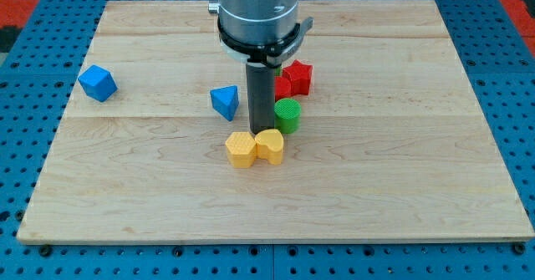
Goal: Push the yellow heart a bit left
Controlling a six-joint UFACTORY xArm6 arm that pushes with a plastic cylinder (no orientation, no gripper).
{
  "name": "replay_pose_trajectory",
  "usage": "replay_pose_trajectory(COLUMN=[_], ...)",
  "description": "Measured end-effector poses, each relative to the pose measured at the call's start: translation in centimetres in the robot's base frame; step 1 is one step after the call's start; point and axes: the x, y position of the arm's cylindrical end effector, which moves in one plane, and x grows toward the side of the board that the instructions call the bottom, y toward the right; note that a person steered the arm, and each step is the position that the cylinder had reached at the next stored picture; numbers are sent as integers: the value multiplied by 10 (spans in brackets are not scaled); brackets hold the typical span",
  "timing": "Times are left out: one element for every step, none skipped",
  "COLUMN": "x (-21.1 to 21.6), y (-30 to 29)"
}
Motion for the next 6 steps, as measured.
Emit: replay_pose_trajectory(x=[9, 15, 15, 15, 25, 28], y=[0, 11, 64, 76, 37, 5])
